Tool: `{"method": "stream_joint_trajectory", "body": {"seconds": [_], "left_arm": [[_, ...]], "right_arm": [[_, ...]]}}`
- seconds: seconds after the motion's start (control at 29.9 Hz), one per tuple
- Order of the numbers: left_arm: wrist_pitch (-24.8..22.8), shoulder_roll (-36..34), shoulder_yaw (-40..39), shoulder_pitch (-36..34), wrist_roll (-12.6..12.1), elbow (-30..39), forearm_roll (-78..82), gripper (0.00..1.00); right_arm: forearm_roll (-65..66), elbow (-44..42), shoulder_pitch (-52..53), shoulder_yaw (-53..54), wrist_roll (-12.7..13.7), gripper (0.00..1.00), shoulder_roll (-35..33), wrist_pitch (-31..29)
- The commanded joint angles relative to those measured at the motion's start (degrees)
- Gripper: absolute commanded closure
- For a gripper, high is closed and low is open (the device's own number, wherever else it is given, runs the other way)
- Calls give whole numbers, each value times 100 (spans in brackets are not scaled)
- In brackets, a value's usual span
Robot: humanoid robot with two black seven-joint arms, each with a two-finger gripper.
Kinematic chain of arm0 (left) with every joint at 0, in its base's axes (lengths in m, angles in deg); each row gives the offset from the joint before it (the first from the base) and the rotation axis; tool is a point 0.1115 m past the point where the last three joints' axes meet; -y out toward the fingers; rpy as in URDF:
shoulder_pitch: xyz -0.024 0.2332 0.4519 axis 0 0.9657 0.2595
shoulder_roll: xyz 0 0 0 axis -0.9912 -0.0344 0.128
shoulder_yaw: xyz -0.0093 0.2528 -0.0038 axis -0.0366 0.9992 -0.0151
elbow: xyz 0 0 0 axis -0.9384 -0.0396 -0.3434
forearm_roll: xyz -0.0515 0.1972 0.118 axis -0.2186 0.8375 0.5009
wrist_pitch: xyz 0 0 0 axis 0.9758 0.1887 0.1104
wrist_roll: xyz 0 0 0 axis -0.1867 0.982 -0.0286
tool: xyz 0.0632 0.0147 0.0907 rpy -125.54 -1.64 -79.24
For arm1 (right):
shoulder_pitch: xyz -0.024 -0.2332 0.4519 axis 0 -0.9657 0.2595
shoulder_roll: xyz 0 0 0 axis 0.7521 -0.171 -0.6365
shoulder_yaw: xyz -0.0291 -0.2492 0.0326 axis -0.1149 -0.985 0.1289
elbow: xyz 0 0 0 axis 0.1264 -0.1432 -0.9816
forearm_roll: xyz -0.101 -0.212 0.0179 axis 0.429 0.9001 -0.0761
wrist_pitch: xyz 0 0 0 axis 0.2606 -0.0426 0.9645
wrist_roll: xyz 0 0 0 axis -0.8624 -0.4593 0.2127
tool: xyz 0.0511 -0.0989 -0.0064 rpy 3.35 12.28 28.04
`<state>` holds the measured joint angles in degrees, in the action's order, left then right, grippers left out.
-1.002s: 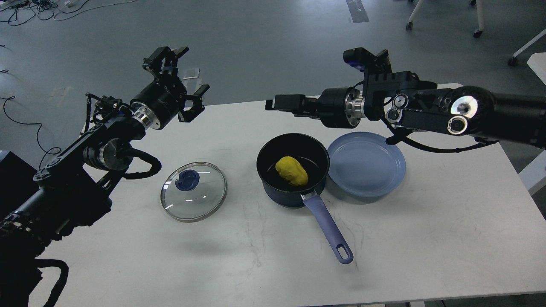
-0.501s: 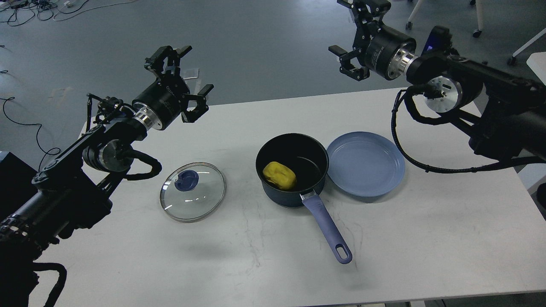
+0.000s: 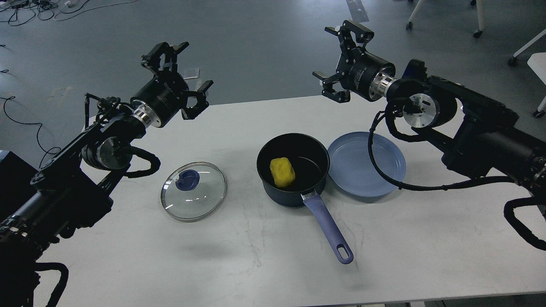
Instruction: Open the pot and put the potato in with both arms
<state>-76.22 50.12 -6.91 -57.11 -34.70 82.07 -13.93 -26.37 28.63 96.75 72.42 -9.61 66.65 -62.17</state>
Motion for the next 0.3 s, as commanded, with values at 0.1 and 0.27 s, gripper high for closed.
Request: {"method": "stream_joint_trajectory", "body": {"seconds": [0.1,0.27], "left_arm": [[-121,-24,-2,1,2,3,-10,1],[-182,-59,69,-8,-7,3,-10,1]], "right_arm": [[7,3,-199,129,-21,0,39,-32],[7,12,-182,164,-91,0,101,-50]]}}
